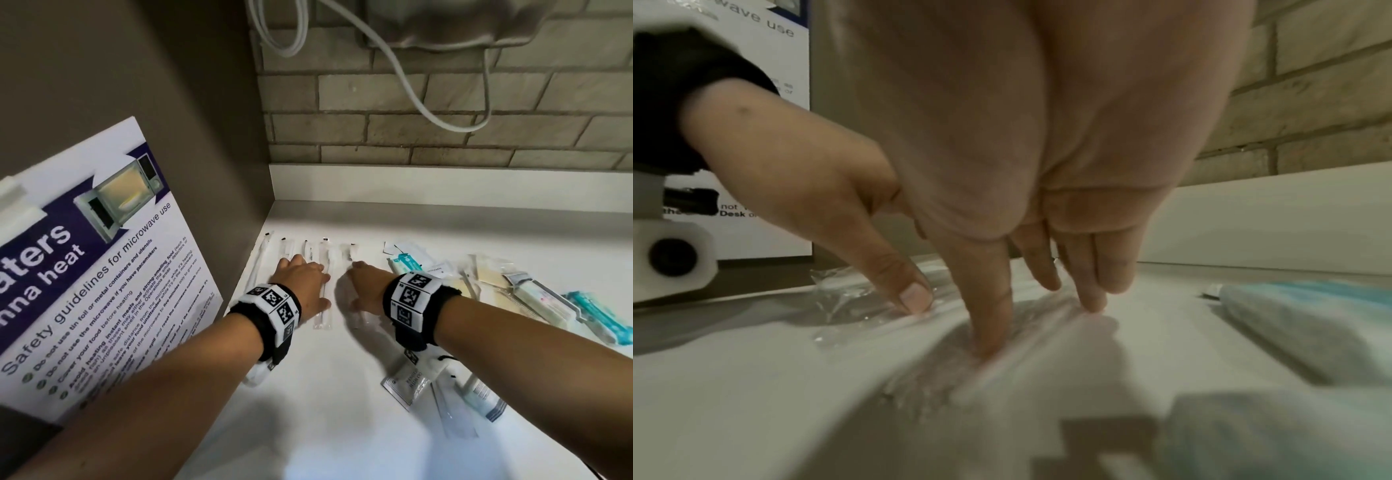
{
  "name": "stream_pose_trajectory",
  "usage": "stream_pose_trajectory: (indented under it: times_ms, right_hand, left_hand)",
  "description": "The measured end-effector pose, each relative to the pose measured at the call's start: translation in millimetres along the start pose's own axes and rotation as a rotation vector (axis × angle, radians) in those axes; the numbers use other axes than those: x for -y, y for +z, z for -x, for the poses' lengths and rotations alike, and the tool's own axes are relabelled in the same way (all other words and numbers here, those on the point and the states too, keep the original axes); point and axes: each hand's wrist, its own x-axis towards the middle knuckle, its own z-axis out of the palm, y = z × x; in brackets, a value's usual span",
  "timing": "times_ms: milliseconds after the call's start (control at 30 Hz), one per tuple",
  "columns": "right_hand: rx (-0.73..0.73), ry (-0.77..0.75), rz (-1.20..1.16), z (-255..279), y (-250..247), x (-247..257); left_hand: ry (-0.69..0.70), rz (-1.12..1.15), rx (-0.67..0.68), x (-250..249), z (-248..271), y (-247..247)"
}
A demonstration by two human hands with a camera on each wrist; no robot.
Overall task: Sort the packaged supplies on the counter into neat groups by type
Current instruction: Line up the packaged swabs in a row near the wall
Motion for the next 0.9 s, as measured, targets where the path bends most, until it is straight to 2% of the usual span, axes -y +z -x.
stream_pose_trajectory:
  times_ms: [267,467,767,900]
  right_hand:
    - [-0.058,0.017,-0.117,2,0,10]
    - [-0.023,-0.013,-0.165,6,-2,14]
    - [-0.052,0.037,-0.102,3,4,11]
    - [-0.023,-0.013,-0.084,6,1,9]
  left_hand:
    - [0.007,-0.03,-0.003,1,-3,0]
    - [0.018,-0.035,-0.007,4,-4,1]
    - [-0.013,0.033,-0.005,6,-1,1]
    - [-0.037,0.068,0.008,5,7,-5]
